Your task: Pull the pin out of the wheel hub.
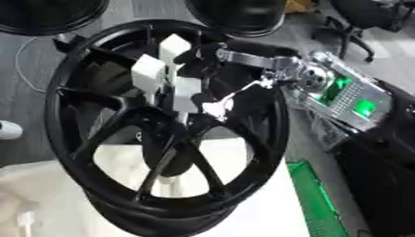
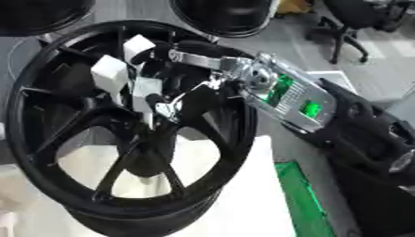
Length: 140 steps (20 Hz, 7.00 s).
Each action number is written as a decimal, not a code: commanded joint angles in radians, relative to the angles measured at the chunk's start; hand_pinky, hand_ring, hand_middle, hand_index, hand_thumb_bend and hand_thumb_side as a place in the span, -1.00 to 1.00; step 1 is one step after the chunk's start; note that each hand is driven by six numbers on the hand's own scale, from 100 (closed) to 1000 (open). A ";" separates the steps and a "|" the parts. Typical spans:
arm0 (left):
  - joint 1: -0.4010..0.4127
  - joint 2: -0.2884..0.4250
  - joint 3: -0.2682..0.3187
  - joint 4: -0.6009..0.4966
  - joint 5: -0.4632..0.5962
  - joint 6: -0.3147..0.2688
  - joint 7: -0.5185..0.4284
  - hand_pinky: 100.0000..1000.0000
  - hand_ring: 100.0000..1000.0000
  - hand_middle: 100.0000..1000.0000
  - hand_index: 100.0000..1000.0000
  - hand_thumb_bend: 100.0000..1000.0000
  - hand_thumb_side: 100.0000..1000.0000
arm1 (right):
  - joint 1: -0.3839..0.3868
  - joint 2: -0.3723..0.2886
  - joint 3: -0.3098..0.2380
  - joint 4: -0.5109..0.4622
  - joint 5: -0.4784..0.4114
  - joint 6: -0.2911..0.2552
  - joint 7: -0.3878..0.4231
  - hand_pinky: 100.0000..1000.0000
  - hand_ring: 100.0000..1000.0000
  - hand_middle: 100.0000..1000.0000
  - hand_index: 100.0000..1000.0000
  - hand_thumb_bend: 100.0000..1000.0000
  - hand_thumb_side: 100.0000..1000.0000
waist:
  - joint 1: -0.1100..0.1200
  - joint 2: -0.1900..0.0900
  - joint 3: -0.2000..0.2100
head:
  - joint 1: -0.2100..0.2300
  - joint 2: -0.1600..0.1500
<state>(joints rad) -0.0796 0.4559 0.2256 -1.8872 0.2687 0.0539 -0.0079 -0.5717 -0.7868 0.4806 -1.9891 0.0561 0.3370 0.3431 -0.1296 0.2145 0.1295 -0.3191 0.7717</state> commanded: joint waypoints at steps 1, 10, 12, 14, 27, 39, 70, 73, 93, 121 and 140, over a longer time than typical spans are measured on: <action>-0.009 0.012 0.008 -0.020 -0.003 -0.001 -0.003 0.08 0.40 0.29 0.37 -1.00 0.57 | -0.009 -0.013 -0.012 -0.011 0.010 -0.001 -0.012 0.68 1.00 0.59 0.86 -1.00 -0.63 | 0.006 -0.010 0.000 | -0.004 -0.002; -0.010 0.011 0.007 -0.020 -0.006 -0.001 -0.004 0.08 0.39 0.29 0.37 -1.00 0.58 | -0.006 -0.008 -0.010 -0.011 0.027 0.010 -0.021 0.69 1.00 0.61 0.88 -1.00 -0.63 | 0.004 -0.003 0.004 | -0.009 -0.002; -0.010 0.010 0.007 -0.020 -0.007 0.000 -0.005 0.08 0.39 0.29 0.37 -1.00 0.58 | -0.006 -0.008 -0.014 -0.011 0.029 0.012 -0.028 0.69 1.00 0.64 0.88 -1.00 -0.64 | 0.004 -0.001 0.004 | -0.011 -0.002; -0.009 0.010 0.007 -0.020 -0.008 -0.001 -0.005 0.08 0.39 0.29 0.37 -1.00 0.58 | -0.005 -0.008 -0.015 -0.011 0.029 0.012 -0.034 0.69 1.00 0.64 0.88 -1.00 -0.64 | 0.003 0.000 0.004 | -0.012 -0.002; -0.012 0.011 0.004 -0.020 -0.013 -0.002 -0.010 0.08 0.40 0.29 0.37 -1.00 0.59 | 0.003 -0.007 -0.010 -0.011 0.049 0.020 -0.020 0.69 0.98 0.62 0.87 -1.00 -0.62 | 0.004 0.012 0.003 | -0.017 -0.002; -0.016 0.012 0.004 -0.021 -0.016 -0.004 -0.011 0.08 0.40 0.29 0.37 -1.00 0.59 | 0.010 -0.002 0.000 -0.011 0.054 0.036 0.008 0.68 0.93 0.53 0.86 -1.00 -0.53 | 0.002 0.022 0.006 | -0.018 -0.002; -0.019 0.011 0.001 -0.022 -0.021 -0.001 -0.017 0.08 0.41 0.30 0.37 -1.00 0.60 | 0.028 0.000 0.006 -0.011 0.029 0.072 0.039 0.53 0.66 -0.16 0.45 -1.00 -0.53 | -0.004 0.031 0.011 | -0.024 -0.002; -0.018 0.011 0.001 -0.021 -0.021 -0.001 -0.017 0.08 0.41 0.30 0.37 -1.00 0.59 | 0.022 -0.002 0.000 -0.011 0.002 0.056 0.021 0.41 0.44 -0.31 0.28 -1.00 -0.66 | -0.003 0.027 0.011 | -0.023 -0.002; -0.003 0.002 0.009 -0.020 -0.012 0.000 -0.009 0.08 0.40 0.29 0.36 -1.00 0.57 | 0.108 -0.082 -0.279 -0.011 -0.479 -0.073 -0.190 0.10 0.16 -0.57 0.00 -1.00 -0.23 | 0.015 0.005 -0.022 | 0.004 -0.002; -0.008 -0.033 0.042 -0.030 0.010 -0.033 0.033 0.08 0.40 0.30 0.36 -1.00 0.50 | 0.790 0.214 -0.905 0.248 -0.462 -0.238 -0.620 0.23 0.32 -0.24 0.32 -1.00 -0.73 | 0.136 0.031 -0.164 | 0.365 -0.002; -0.025 -0.030 0.015 -0.023 0.020 -0.022 -0.001 0.08 0.40 0.30 0.36 -1.00 0.52 | 1.005 0.558 -0.977 0.031 -0.173 0.031 -0.909 0.63 1.00 0.66 0.82 -1.00 -0.91 | 0.125 0.016 -0.136 | 0.302 -0.004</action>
<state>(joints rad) -0.0955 0.4049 0.2373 -1.8987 0.2823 0.0329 -0.0055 0.4305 -0.2196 -0.4985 -1.9255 -0.1391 0.3526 -0.5468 -0.0047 0.2476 -0.0060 -0.0131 0.7718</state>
